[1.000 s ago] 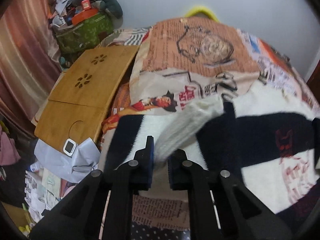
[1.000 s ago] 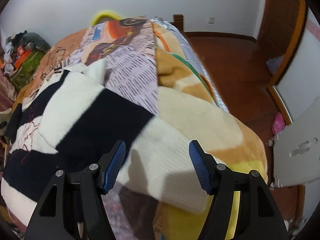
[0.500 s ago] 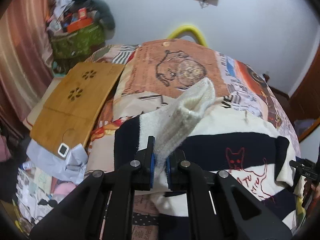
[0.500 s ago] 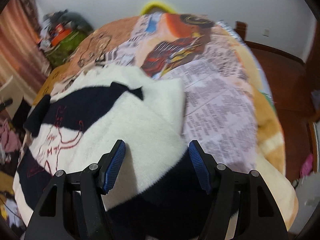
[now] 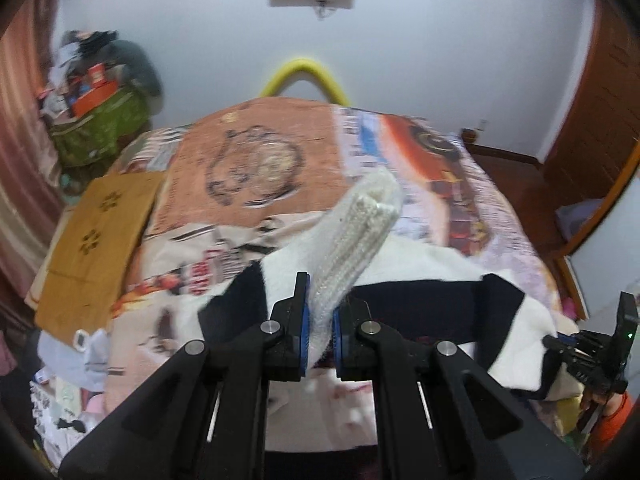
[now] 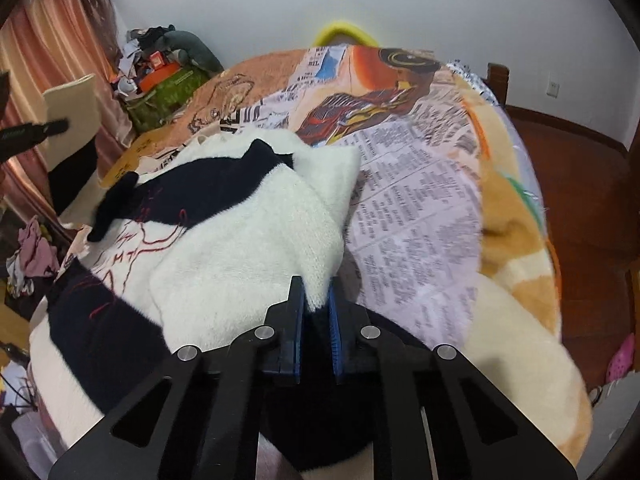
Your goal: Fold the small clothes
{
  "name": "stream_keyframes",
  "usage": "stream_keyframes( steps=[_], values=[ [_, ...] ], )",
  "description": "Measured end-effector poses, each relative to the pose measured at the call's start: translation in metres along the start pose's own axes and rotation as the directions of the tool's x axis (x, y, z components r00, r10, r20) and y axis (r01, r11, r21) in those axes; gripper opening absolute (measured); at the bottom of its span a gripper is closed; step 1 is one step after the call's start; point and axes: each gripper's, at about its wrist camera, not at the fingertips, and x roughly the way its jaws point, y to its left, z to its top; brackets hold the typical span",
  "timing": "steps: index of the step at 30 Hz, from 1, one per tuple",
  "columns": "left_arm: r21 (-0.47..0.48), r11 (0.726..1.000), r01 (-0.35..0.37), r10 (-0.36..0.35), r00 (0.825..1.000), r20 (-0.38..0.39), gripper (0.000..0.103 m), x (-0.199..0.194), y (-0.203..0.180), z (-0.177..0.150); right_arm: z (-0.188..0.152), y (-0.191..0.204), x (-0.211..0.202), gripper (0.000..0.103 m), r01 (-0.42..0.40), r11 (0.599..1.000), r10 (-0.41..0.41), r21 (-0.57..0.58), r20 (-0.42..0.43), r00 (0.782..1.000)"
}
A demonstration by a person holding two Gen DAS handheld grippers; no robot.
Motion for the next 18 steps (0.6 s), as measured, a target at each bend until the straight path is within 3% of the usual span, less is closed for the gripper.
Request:
stream_keyframes(
  steps=[5, 10, 13, 15, 17, 18],
  values=[
    [0.041, 0.993, 0.106, -0.105, 0.994, -0.019, 0.009, 0.010, -0.058, 0.006, -0.004, -0.021, -0.026, 0.009, 0.086, 0.996, -0.086, -0.027, 0.000, 0.996],
    [0.074, 0.976, 0.206, -0.201, 0.977, -0.073, 0.009, 0.031, -0.119, 0.000, -0.015, -0.043, -0.042, 0.010, 0.177, 0.984, -0.176, 0.000, -0.033, 0.984],
    [0.093, 0.968, 0.233, -0.221, 0.968, -0.122, 0.009, 0.049, -0.148, -0.009, -0.022, -0.047, -0.044, 0.013, 0.209, 0.978, -0.208, 0.005, -0.061, 0.976],
    [0.130, 0.962, 0.239, -0.220, 0.965, -0.145, 0.018, 0.060, -0.163, -0.016, -0.024, -0.046, -0.048, 0.014, 0.215, 0.977, -0.214, 0.007, -0.057, 0.975],
    [0.175, 0.955, 0.240, -0.212, 0.964, -0.161, 0.044, 0.064, -0.173, -0.025, -0.023, -0.040, -0.053, 0.016, 0.231, 0.973, -0.231, 0.000, -0.048, 0.972],
    [0.195, 0.951, 0.242, -0.212, 0.963, -0.164, 0.051, 0.064, -0.177, -0.030, -0.022, -0.037, -0.056, 0.021, 0.241, 0.971, -0.241, -0.004, -0.040, 0.970]
  ],
)
